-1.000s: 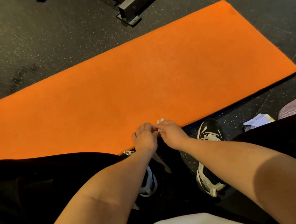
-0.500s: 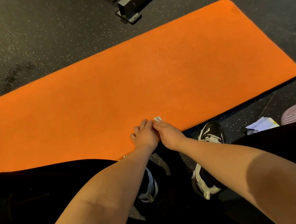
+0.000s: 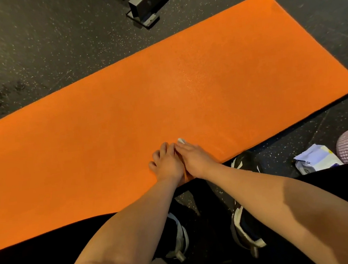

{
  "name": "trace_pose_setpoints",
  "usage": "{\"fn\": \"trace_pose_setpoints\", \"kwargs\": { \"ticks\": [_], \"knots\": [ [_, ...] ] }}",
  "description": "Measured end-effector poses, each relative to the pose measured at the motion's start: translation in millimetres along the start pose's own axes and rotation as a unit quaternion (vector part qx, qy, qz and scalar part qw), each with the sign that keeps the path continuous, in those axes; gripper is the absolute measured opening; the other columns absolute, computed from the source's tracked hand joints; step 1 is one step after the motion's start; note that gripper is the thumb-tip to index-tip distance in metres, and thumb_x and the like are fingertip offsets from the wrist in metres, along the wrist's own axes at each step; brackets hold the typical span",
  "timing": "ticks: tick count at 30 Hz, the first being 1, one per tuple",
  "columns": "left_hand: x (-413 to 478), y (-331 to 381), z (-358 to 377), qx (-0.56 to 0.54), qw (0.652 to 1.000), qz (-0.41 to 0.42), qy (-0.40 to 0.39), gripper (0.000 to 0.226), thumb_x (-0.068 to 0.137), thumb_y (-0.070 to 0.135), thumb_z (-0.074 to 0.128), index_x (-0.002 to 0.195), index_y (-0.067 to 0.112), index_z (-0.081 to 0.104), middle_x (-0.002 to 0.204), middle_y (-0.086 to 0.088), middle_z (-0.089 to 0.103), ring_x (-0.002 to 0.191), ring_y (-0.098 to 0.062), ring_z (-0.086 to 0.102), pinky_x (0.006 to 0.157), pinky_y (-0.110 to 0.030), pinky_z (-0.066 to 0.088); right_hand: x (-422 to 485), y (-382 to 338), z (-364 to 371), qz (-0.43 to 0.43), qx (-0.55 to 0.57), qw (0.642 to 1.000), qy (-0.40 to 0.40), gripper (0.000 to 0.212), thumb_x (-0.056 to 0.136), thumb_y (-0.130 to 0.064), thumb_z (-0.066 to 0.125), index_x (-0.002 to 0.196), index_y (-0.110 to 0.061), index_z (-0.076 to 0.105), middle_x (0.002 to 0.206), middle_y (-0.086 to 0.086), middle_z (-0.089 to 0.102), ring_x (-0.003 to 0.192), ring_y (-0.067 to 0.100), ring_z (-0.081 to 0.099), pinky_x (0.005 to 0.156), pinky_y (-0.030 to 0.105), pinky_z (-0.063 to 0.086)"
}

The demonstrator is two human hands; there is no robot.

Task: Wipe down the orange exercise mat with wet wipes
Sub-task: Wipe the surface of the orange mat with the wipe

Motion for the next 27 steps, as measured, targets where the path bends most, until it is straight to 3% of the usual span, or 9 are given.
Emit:
{"fn": "trace_pose_setpoints", "kwargs": {
  "ticks": [2,6,8,14,16,18,21,23,27],
  "knots": [
    [3.4,-0.6,1.4,0.015,1.000,-0.002,-0.015,0.051,0.105,0.027,0.030,0.154,0.040,0.028,0.167,0.011,0.007,0.148,-0.024,0.009,0.114,-0.050,0.015,4.1,21.2,-8.3,0.048,-0.045,0.997,0.033,0.060,0.106,-0.011,0.034,0.163,-0.020,0.015,0.170,-0.001,0.001,0.156,0.016,-0.003,0.125,0.042,0.001],
    [4.7,-3.6,4.6,0.036,0.999,0.007,0.000,0.050,0.105,0.032,0.031,0.153,0.043,0.028,0.167,0.011,0.010,0.145,-0.023,0.013,0.112,-0.050,0.016,6.1,59.8,-24.7,0.185,-0.025,0.978,0.096,0.065,0.103,-0.008,0.033,0.163,-0.015,0.008,0.170,0.003,-0.005,0.156,0.019,-0.009,0.126,0.043,0.000],
    [6.7,-4.8,4.3,0.030,0.999,0.007,0.014,0.048,0.105,0.034,0.032,0.151,0.043,0.032,0.165,0.012,0.015,0.142,-0.023,0.016,0.110,-0.048,0.019,10.0,52.5,-19.7,0.175,-0.010,0.980,0.092,0.067,0.102,-0.006,0.035,0.162,-0.012,0.007,0.170,0.006,-0.006,0.156,0.022,-0.010,0.126,0.042,0.000],
    [12.3,0.0,1.8,0.031,0.998,-0.008,0.055,0.045,0.104,0.035,0.035,0.148,0.043,0.037,0.158,0.012,0.026,0.134,-0.023,0.025,0.105,-0.047,0.023,25.7,14.6,-2.1,0.022,-0.016,0.999,0.022,0.059,0.108,-0.014,0.035,0.163,-0.017,0.014,0.170,0.000,0.001,0.156,0.017,-0.005,0.126,0.042,-0.001],
    [13.9,-0.8,2.8,0.035,0.998,-0.006,0.059,0.046,0.103,0.035,0.036,0.148,0.044,0.037,0.156,0.012,0.028,0.130,-0.024,0.028,0.105,-0.047,0.023,25.2,30.3,-7.8,0.044,-0.029,0.997,0.065,0.064,0.104,-0.008,0.039,0.163,-0.019,0.015,0.170,-0.001,-0.001,0.156,0.016,-0.004,0.126,0.041,-0.001],
    [15.2,-3.0,4.1,0.041,0.997,-0.008,0.060,0.047,0.103,0.036,0.037,0.148,0.045,0.036,0.155,0.012,0.028,0.127,-0.025,0.030,0.104,-0.046,0.024,18.5,51.5,-13.7,0.124,0.000,0.983,0.133,0.065,0.103,-0.006,0.040,0.162,-0.019,0.016,0.170,0.001,-0.004,0.156,0.020,-0.003,0.127,0.041,0.005],
    [17.5,-0.3,4.5,0.041,0.997,-0.007,0.065,0.046,0.101,0.033,0.039,0.146,0.044,0.039,0.152,0.009,0.031,0.123,-0.027,0.032,0.102,-0.046,0.024,13.3,55.2,-13.2,0.179,0.064,0.968,0.166,0.056,0.105,-0.012,0.040,0.159,-0.018,0.027,0.167,0.002,0.010,0.149,0.024,0.020,0.119,0.031,0.024],
    [23.1,4.8,1.7,0.027,0.998,-0.010,0.061,0.046,0.098,0.027,0.042,0.142,0.042,0.044,0.148,0.005,0.034,0.121,-0.028,0.033,0.102,-0.045,0.025,19.4,38.3,-9.0,0.140,0.087,0.976,0.140,0.049,0.105,-0.013,0.040,0.154,-0.016,0.037,0.163,0.002,0.019,0.141,0.024,0.033,0.104,0.025,0.031],
    [41.3,6.4,-5.8,0.003,0.999,-0.022,0.042,0.042,0.102,0.027,0.037,0.140,0.042,0.044,0.154,0.007,0.028,0.130,-0.027,0.028,0.105,-0.044,0.021,34.3,14.7,4.1,-0.024,0.041,0.997,0.062,0.048,0.107,-0.013,0.043,0.154,-0.014,0.039,0.164,0.003,0.027,0.150,0.028,0.024,0.119,0.041,0.029]
  ]
}}
Point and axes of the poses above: each hand's wrist, its own x-axis towards the middle knuckle, its own z-axis out of the palm, y = z × x, the point moved 4 cm from there along x, towards the middle knuckle
